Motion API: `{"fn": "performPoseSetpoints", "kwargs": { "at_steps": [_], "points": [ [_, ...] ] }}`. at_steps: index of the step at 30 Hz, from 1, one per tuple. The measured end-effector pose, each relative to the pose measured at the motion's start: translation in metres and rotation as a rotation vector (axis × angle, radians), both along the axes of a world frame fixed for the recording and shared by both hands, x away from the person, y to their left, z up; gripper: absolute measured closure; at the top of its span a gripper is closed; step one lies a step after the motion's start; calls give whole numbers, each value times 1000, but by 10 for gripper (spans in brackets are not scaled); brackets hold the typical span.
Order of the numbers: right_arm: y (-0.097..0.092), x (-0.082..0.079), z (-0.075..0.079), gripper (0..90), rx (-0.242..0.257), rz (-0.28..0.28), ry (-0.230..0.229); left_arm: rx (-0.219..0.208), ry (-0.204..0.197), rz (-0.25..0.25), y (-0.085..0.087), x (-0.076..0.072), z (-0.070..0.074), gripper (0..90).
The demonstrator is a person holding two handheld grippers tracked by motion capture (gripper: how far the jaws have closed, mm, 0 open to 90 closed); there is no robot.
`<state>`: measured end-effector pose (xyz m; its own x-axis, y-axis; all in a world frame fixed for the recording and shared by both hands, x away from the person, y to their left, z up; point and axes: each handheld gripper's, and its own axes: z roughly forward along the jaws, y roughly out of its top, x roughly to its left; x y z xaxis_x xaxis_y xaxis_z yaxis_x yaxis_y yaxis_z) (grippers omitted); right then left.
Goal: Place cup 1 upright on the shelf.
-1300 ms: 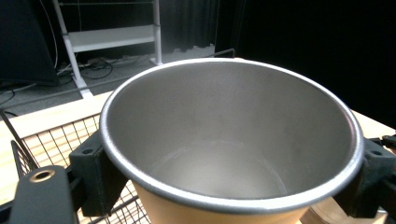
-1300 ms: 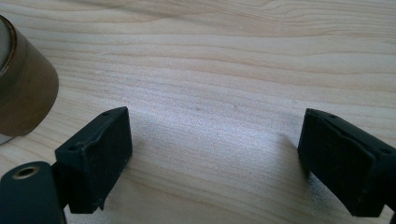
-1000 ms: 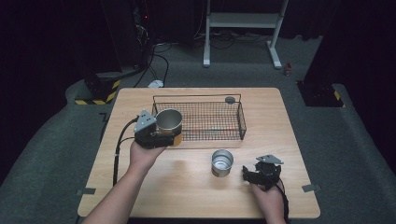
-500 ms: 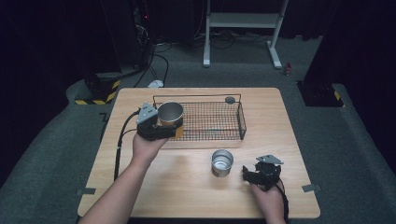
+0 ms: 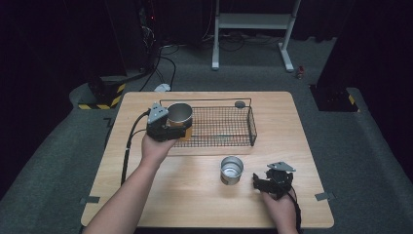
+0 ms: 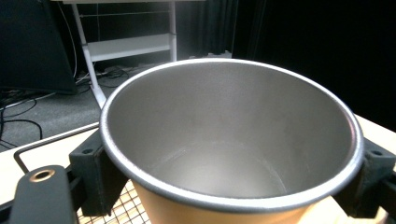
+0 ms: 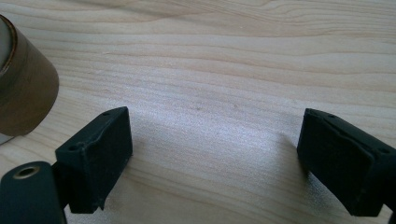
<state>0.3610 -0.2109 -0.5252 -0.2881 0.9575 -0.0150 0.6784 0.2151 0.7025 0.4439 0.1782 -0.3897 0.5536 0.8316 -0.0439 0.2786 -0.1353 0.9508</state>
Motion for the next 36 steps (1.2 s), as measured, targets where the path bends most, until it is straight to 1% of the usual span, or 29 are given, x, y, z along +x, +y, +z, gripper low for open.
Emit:
{"fn": "performPoseSetpoints", "kwargs": {
  "at_steps": [2,3,4,6,8,12,18,21,24,27,31,34,36],
  "points": [
    [0,0,0,101,-2,2,-1,4,-2,-1,-1,3,0,141],
    [0,0,0,101,0,0,0,-8,-11,3,-1,5,-1,141],
    [0,0,0,101,0,0,0,-8,-11,3,-1,5,-1,141],
    [0,0,0,101,-2,2,-1,-24,-5,5,-1,8,-2,141],
    [0,0,0,101,-2,2,-1,-31,3,11,-1,11,-4,141],
    [0,0,0,101,-2,2,-1,-31,6,26,-1,17,-9,140],
    [0,0,0,101,0,1,0,-31,10,37,-1,21,-11,141],
    [0,0,0,101,0,1,0,-22,21,33,-1,24,-11,141],
    [0,0,0,101,0,1,0,-20,15,37,-1,26,-9,140],
    [0,0,0,101,0,1,-1,-10,22,39,-2,30,-7,141],
    [0,0,0,101,1,1,0,-17,19,47,-4,33,-8,141],
    [0,0,0,101,1,1,0,-25,21,41,-4,36,-10,141],
    [0,0,0,101,1,1,0,-24,19,50,-4,37,-12,141]
  ]
}}
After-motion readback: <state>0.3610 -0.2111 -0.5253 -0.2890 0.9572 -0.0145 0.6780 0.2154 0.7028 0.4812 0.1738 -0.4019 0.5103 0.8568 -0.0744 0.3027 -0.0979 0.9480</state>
